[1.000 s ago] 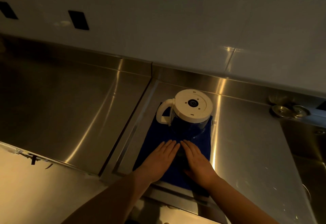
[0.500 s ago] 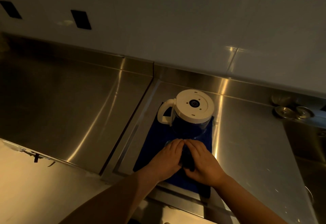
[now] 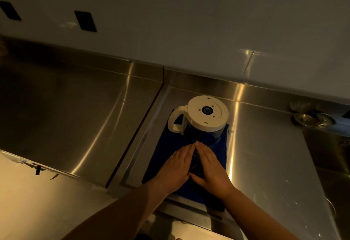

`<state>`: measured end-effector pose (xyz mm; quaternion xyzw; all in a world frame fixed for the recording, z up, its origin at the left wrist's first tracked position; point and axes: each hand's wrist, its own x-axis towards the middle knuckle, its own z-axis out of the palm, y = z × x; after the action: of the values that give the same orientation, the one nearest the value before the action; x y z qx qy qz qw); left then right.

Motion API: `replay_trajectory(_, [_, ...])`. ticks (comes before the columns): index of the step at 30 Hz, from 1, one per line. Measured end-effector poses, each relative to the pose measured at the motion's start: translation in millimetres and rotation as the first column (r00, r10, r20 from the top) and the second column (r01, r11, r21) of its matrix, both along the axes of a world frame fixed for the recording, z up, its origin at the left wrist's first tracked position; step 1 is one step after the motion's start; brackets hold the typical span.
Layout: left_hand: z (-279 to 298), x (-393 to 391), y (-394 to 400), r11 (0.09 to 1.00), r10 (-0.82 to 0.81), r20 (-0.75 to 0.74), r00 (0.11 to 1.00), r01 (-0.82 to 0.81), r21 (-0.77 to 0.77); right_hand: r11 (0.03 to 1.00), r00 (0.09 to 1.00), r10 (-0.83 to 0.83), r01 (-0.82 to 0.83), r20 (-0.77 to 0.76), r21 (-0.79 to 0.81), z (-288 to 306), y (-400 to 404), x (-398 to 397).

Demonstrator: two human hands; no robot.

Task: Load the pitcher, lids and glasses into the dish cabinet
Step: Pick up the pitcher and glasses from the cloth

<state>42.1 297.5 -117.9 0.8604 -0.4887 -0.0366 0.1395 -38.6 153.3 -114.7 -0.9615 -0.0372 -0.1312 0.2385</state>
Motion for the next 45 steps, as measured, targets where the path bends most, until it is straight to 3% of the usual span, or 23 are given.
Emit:
replay_trajectory(11, [5.7,-2.0,9.7,0.997,0.069,-0.013,0.998,-0.069,0.047,0.996,1.0,0.012,-0.011,-0.011,0.086,-1.0,13.4,15.4])
replay_trajectory(19, [4.8,-1.0,10.1,0.99,0.022,0.096,0.995,-0.035,0.134,0.991,0.996,0.044,-0.054,-0.079,-0.121,-10.0,7.7,9.2])
replay_trajectory(23, [3.5,1.7,10.0,0.983,-0.012,0.123,0.992,-0.011,0.183,0.989,0.995,0.041,-0.054,-0.095,-0.141,-9.8,6.2,4.9])
replay_trajectory(32, [5.4,6.9,13.5,0.994,-0.05,0.07,0.996,0.043,0.099,0.996,0.997,0.06,-0.063,-0.047,-0.07,12.4,0.3,3.3])
replay_trajectory(37, [20.9,23.0,10.4,0.998,-0.053,0.097,0.994,0.049,0.042,0.997,0.997,-0.034,0.038,0.072,-0.062,38.3,-6.3,20.7])
replay_trajectory(45, [47.4,66.9,-14.2,0.998,-0.059,0.14,0.988,0.059,0.004,0.966,0.969,-0.235,0.241,0.071,-0.089,55.4,-22.0,56.6])
